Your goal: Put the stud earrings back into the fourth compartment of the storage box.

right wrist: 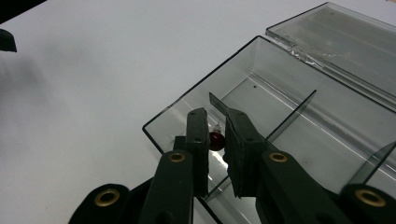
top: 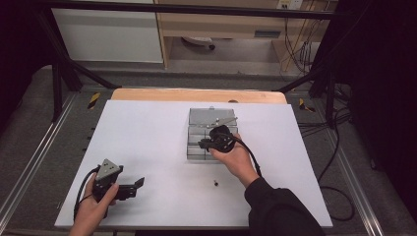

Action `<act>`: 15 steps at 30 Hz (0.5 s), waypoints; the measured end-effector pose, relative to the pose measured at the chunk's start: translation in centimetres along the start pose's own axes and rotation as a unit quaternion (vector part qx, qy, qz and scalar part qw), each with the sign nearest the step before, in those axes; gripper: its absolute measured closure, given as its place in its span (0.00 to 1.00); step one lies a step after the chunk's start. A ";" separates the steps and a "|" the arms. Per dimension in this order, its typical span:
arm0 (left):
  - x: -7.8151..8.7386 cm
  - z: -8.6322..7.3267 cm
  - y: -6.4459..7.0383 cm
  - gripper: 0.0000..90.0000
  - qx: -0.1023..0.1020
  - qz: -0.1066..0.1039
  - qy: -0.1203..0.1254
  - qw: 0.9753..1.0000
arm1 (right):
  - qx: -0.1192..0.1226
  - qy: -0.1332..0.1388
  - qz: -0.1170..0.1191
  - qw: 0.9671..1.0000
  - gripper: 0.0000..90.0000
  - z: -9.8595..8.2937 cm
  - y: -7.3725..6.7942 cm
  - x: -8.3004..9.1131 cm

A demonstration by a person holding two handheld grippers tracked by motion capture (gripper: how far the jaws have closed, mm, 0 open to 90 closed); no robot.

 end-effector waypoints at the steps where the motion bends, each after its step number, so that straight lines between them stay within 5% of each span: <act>1: 0.0 0.0 0.0 0.08 0.000 0.001 -0.001 1.000 | 0.001 -0.002 0.001 1.000 0.89 0.1 -0.2 -0.2; 7: 0.0 0.0 -0.1 0.08 0.000 0.003 -0.002 1.000 | -0.001 -0.011 0.002 1.000 0.88 0.2 -0.2 -1.0; 10: 0.0 0.0 0.1 0.08 -0.003 0.001 -0.002 1.000 | -0.005 -0.009 0.000 1.000 0.74 0.2 -0.3 -1.4; 15: -0.1 0.0 0.0 0.08 -0.004 0.001 -0.003 1.000 | 0.002 0.014 -0.010 1.000 0.63 0.0 -0.9 0.3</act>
Point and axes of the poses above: each handheld gripper's, and its own axes: x roughly backward along the jaws, z roughly out of its top, y roughly to its right, the point moved 2 cm from there along -x, roughly forward along the jaws, and after that the axes turned 11 degrees about -y, right-handed, at the moved point
